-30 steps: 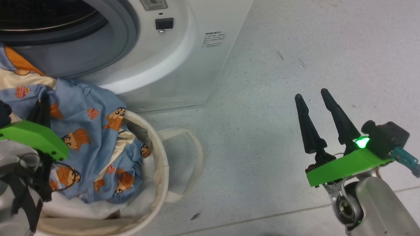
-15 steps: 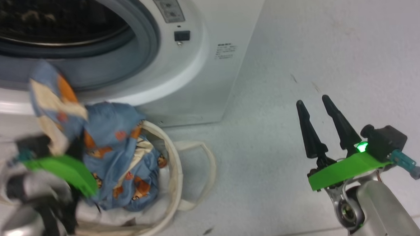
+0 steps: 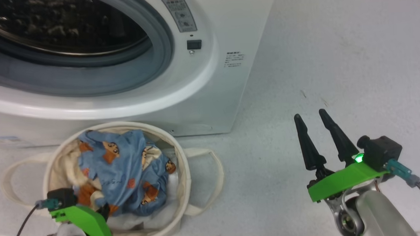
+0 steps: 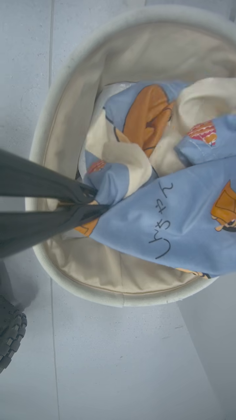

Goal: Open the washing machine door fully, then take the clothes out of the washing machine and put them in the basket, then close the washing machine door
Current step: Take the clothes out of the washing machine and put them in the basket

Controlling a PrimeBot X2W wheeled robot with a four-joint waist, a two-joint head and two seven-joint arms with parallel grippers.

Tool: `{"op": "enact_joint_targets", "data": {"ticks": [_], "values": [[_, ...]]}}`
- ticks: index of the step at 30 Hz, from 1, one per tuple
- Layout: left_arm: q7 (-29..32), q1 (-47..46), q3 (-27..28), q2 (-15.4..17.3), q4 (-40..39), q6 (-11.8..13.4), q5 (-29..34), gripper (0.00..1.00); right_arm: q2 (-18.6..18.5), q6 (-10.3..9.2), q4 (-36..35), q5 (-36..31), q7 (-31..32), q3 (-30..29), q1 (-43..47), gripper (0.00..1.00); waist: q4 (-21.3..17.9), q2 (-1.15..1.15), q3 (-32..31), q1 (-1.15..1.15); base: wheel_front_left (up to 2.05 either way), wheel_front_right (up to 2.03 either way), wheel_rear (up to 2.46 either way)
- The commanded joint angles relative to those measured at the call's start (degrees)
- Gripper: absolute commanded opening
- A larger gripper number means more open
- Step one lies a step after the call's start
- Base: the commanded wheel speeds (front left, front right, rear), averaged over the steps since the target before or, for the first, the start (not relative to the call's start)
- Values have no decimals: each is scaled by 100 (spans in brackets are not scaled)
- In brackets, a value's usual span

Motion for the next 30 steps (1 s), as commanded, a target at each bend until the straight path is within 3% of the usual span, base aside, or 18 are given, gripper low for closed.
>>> {"op": "enact_joint_targets", "data": {"ticks": [1, 9, 23, 24, 25, 27, 28, 30], "values": [[117, -183, 159, 208, 92, -32, -140, 0, -66, 6, -227, 14, -70, 100, -87, 100, -74, 0, 181, 0, 0, 0, 0], [440, -579, 274, 188, 785, -32, -568, 0, -105, 6, -446, -79, -70, -75, -198, 100, -403, 0, 872, 0, 0, 0, 0], [-111, -1061, 198, 90, 1520, -32, -491, 1, -47, 6, -734, -219, -70, -317, -227, 100, -663, 0, 1457, 0, 0, 0, 0], [-141, -1060, 193, 77, 1540, -32, -491, 5, -52, 6, -735, -224, -70, -315, -227, 100, -648, 0, 1443, 0, 0, 0, 0], [-186, -1053, 194, 61, 1555, -32, -498, 18, -56, 6, -727, -225, -70, -307, -229, 100, -629, 0, 1413, 0, 0, 0, 0], [-305, -1016, 213, 18, 1579, -32, -526, 90, -77, 6, -694, -228, -70, -297, -212, 100, -574, 0, 1326, 0, 0, 0, 0], [-380, -999, 219, -1, 1590, -32, -533, 100, -93, 6, -678, -229, -70, -286, -205, 100, -547, 0, 1284, 0, 0, 0, 0], [-490, -951, 226, -65, 1611, -32, -551, 100, -133, 6, -638, -232, -70, -271, -194, 100, -470, 0, 1178, 0, 0, 0, 0]]}}
